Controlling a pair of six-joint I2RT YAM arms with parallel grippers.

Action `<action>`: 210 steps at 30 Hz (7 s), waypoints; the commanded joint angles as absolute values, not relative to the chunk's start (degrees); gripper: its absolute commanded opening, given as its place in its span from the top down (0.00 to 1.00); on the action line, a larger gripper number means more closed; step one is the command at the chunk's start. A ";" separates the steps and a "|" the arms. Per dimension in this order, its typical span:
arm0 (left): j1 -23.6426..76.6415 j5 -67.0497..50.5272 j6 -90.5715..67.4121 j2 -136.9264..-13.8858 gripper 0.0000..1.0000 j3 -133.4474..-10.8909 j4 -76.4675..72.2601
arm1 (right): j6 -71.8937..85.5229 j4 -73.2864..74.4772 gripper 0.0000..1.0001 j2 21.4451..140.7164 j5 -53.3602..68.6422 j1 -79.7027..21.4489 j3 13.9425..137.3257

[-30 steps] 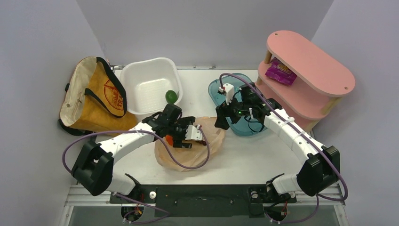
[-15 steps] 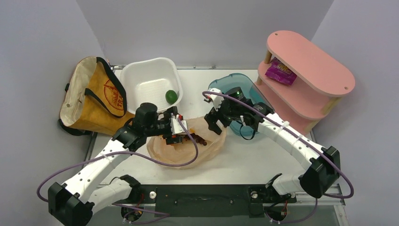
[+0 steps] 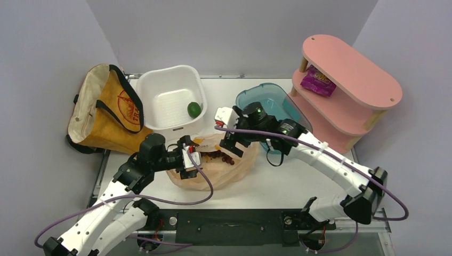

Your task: Untie the knot of the grocery bags and take out the mixed food

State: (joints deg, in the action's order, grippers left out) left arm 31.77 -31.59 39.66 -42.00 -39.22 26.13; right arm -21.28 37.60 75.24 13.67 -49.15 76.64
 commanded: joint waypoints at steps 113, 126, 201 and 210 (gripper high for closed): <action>28.17 -21.41 11.88 -70.58 1.00 -79.47 20.99 | -2.40 27.37 1.00 84.14 30.89 -34.13 68.42; 5.63 -10.98 10.40 -91.30 0.82 -87.39 20.20 | -5.08 29.32 1.00 84.62 31.84 -34.26 69.46; 37.80 -15.70 28.36 -66.41 0.03 -58.14 34.35 | -9.38 31.51 1.00 79.39 34.78 -35.05 67.81; 36.19 -17.91 34.73 -70.35 0.03 -55.66 34.55 | -7.96 30.43 1.00 79.25 35.30 -35.07 67.53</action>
State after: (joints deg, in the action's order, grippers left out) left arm 36.27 -15.68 32.10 -69.76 -56.49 36.95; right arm -9.17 33.26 81.84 33.85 -34.98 67.61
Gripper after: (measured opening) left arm 0.971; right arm 0.004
